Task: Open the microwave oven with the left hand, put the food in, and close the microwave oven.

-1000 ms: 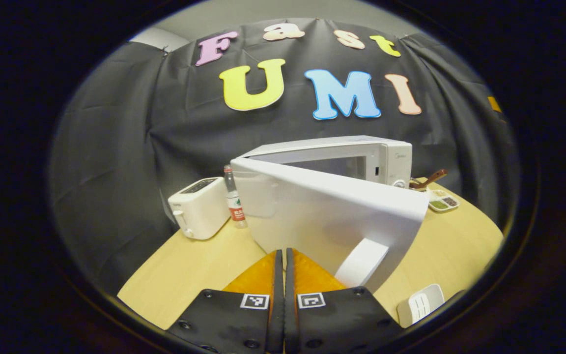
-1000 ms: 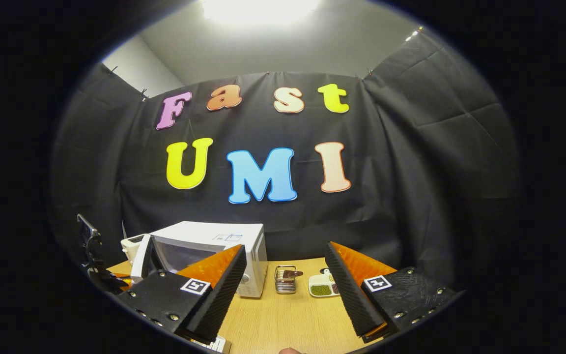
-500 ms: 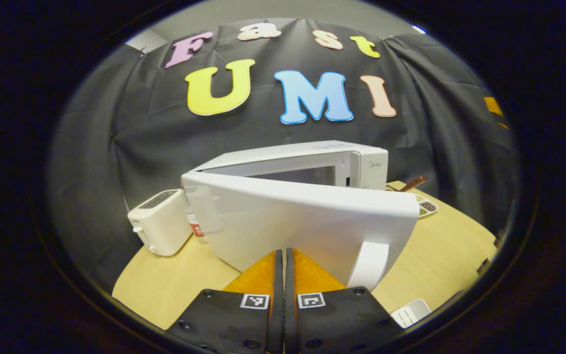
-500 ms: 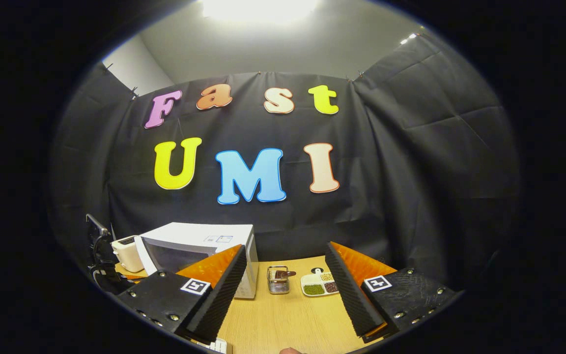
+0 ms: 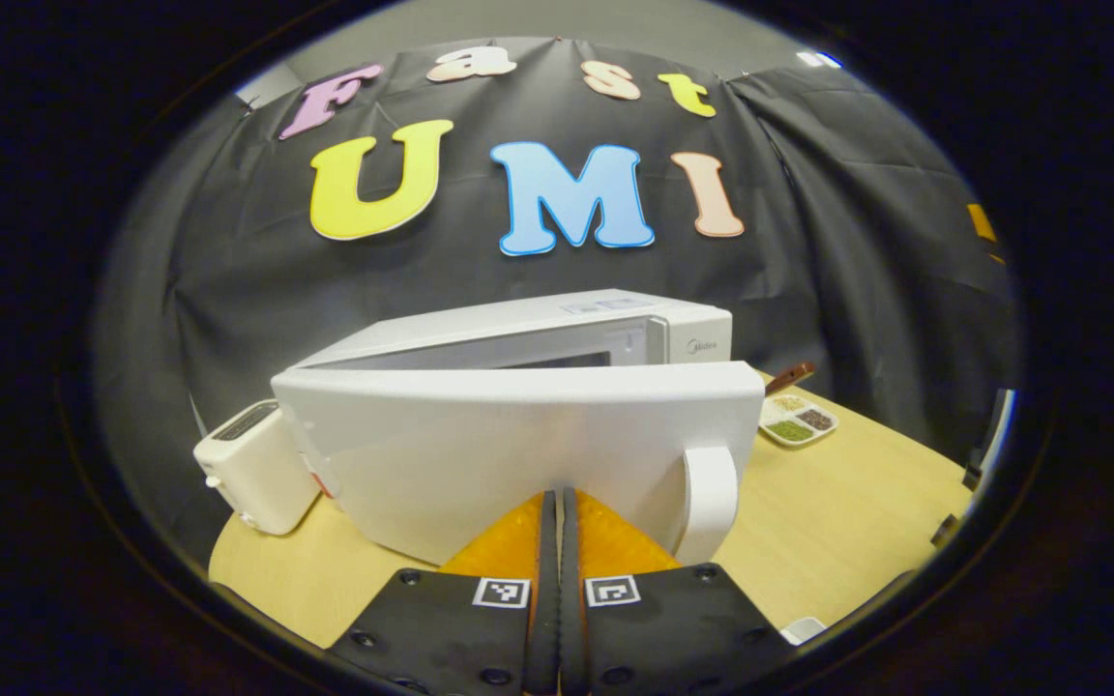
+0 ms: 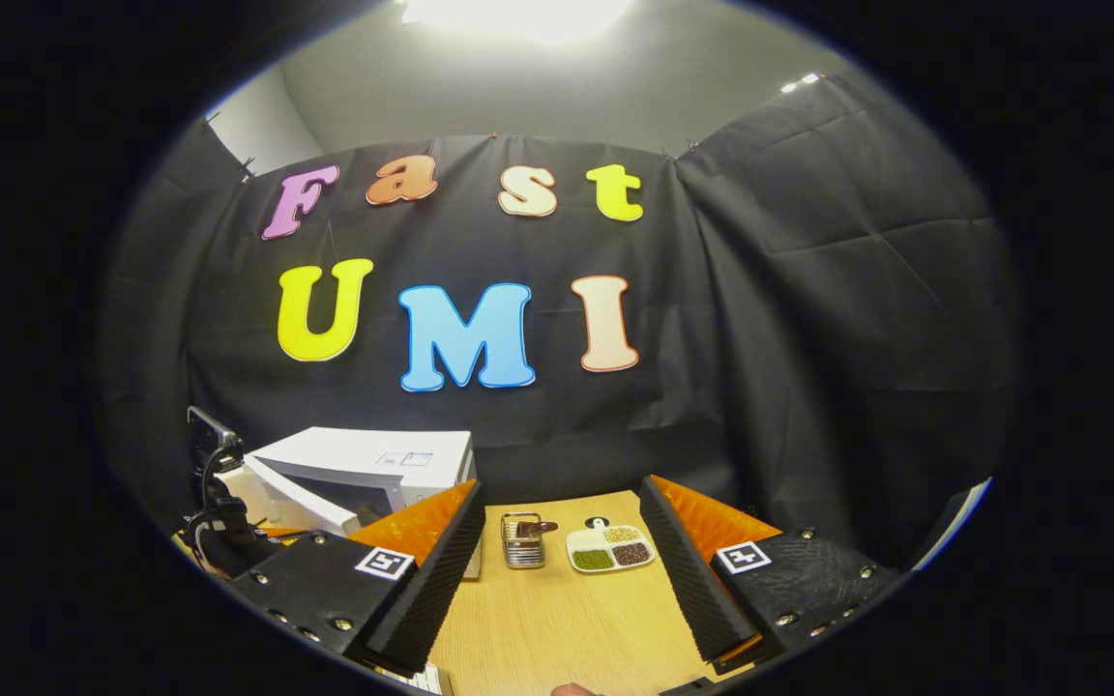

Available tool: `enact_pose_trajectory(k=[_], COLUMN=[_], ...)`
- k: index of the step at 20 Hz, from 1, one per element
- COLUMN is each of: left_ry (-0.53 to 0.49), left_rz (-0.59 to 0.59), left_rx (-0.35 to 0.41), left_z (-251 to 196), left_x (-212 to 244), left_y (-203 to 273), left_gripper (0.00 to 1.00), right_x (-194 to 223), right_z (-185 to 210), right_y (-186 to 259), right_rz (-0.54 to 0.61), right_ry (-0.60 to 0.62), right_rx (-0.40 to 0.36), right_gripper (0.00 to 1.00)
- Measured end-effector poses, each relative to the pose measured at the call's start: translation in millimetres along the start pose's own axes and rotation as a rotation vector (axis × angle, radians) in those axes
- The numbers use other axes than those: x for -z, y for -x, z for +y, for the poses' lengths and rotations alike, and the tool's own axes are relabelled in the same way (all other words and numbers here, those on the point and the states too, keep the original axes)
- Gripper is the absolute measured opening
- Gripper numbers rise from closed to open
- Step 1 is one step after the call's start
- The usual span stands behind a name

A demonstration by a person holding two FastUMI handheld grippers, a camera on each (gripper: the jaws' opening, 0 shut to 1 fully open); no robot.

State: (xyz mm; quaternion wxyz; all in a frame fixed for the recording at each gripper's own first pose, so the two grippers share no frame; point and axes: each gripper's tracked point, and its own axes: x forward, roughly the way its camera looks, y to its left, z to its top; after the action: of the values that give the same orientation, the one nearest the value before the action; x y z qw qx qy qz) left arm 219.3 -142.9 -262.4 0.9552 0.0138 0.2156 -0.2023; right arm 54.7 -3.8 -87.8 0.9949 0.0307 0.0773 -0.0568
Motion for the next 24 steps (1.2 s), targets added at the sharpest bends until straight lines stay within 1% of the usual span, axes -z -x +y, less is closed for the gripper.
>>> enact_pose_trajectory(k=[5, 8, 10, 14, 17, 20, 22, 24], left_ry=[0.005, -0.011, 0.001, 0.006, 0.019, 0.035, 0.053, 0.049], left_rz=[-0.013, -0.031, -0.038, -0.04, -0.032, -0.052, -0.061, -0.068], left_rx=[0.012, 0.013, 0.014, -0.014, -0.025, -0.03, -0.035, -0.043], left_z=[3, 5, 6, 15, 20, 20, 22, 21], left_x=[-11, -23, -27, -34, -34, -36, -37, -38], left_y=[-28, -44, -55, -71, -81, -81, -81, -84], left_gripper=[0.07, 0.07, 0.07, 0.07, 0.07, 0.07, 0.07, 0.07], right_x=[0, 0, -3, 2, 7, 11, 15, 16], right_z=[-4, -4, -2, 2, 6, 9, 12, 17], right_y=[6, 6, 6, 5, 7, 5, 4, 2], right_rz=[0.007, 0.009, 0.003, 0.014, 0.029, 0.044, 0.054, 0.054], right_ry=[0.012, 0.023, 0.02, 0.019, 0.029, 0.042, 0.034, 0.035], right_rx=[0.043, 0.067, 0.077, 0.094, 0.1, 0.105, 0.099, 0.088], right_gripper=[0.98, 0.98, 0.98, 0.98, 0.98, 0.98, 0.98, 0.98])
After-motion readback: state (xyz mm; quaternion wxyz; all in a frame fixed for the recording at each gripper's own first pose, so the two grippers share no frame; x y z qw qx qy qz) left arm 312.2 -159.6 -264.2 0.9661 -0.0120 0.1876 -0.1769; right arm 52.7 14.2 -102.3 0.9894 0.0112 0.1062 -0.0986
